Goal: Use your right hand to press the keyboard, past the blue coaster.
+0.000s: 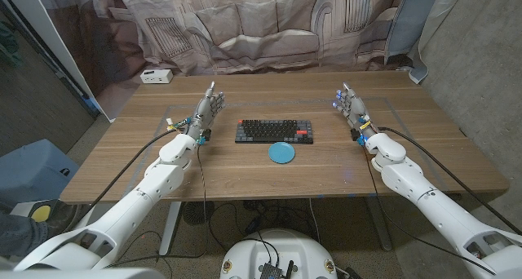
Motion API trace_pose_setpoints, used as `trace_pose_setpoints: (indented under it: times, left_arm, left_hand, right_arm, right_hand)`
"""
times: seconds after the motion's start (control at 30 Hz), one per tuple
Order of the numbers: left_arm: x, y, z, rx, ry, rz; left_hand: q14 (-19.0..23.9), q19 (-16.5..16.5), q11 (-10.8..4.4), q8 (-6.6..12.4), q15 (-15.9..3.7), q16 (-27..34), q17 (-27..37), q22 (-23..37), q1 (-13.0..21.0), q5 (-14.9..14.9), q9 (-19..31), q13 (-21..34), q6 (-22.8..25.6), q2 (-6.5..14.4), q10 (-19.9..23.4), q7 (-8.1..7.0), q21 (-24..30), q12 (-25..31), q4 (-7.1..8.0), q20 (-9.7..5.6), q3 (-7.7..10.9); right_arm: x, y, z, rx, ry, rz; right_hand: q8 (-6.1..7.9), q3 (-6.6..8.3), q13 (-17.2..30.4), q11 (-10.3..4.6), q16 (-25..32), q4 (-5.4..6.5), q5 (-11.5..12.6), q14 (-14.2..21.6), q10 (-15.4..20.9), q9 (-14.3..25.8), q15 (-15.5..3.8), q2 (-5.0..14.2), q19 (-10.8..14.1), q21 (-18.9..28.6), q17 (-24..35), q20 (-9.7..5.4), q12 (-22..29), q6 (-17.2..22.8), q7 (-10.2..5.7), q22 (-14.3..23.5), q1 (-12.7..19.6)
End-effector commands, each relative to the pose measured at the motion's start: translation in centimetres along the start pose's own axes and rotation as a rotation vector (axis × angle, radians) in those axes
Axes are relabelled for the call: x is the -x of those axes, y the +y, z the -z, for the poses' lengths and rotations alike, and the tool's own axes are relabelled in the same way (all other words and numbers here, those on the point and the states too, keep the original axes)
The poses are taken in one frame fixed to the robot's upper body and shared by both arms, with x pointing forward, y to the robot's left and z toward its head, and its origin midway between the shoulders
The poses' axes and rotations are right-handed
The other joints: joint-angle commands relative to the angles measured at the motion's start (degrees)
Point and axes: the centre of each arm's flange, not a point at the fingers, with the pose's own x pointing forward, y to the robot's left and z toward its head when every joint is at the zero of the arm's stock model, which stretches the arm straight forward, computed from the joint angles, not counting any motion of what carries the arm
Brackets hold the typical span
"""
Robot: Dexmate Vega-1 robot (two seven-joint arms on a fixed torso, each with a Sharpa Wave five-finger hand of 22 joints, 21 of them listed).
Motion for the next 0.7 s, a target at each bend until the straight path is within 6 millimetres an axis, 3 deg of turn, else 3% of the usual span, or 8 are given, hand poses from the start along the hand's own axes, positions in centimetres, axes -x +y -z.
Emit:
trace_pose_setpoints:
  times: [0.03, 0.37, 0.7]
  left_arm:
    - [0.7, -0.7, 0.1, 0.0, 0.01, 0.026]
    - [1.7, -0.9, -1.4, -0.036, -0.006, 0.059]
    - [1.0, -0.5, -2.0, -0.091, -0.035, 0.057]
  left_hand:
    - [0.3, -0.3, -0.16, 0.61, 0.53, 0.3, 0.1, 0.2, 0.4, 0.3, 0.2, 0.1, 0.9, 0.1, 0.8, -0.01, 0.2, 0.4, -0.03, 0.05, 0.31]
    - [1.3, -0.8, -0.11, 0.86, 0.28, 0.7, 0.1, 0.3, 0.5, 0.4, 0.2, -0.5, 1.7, 0.3, 1.7, 0.06, -0.8, 0.9, -0.09, -0.24, 0.27]
    - [2.0, 0.0, -0.07, 0.87, 0.36, 0.9, 0.1, 0.3, 0.5, 0.4, 0.2, -0.8, 1.9, 0.4, 2.3, 0.13, -1.0, 1.1, -0.13, -0.38, 0.15]
  right_arm:
    - [1.1, 0.6, -0.7, 0.014, -0.029, -0.026]
    - [2.3, 1.2, -1.9, 0.069, -0.1, -0.043]
    - [2.9, 1.6, -2.2, 0.102, -0.126, -0.085]
  right_hand:
    - [0.46, 0.45, 0.0, 0.7, 0.3, -0.11, 0.4, 0.2, 0.6, 0.1, 0.11, 0.1, 1.1, 0.3, 0.2, 0.02, 0.4, 0.6, -0.29, 0.3, 0.6]
    - [1.0, 0.38, -0.2, 0.4, 0.6, -0.28, 0.3, 1.6, 2.1, 0.0, -0.01, 0.27, 2.1, 0.1, -0.1, 0.14, 0.7, 2.0, -0.62, 0.3, 0.6]
    - [1.27, 0.38, -0.4, 0.59, 0.7, -0.42, 0.3, 2.3, 3.0, 0.0, -0.01, 0.4, 2.7, 0.0, -0.2, 0.19, 0.9, 3.0, -0.57, 0.3, 0.7]
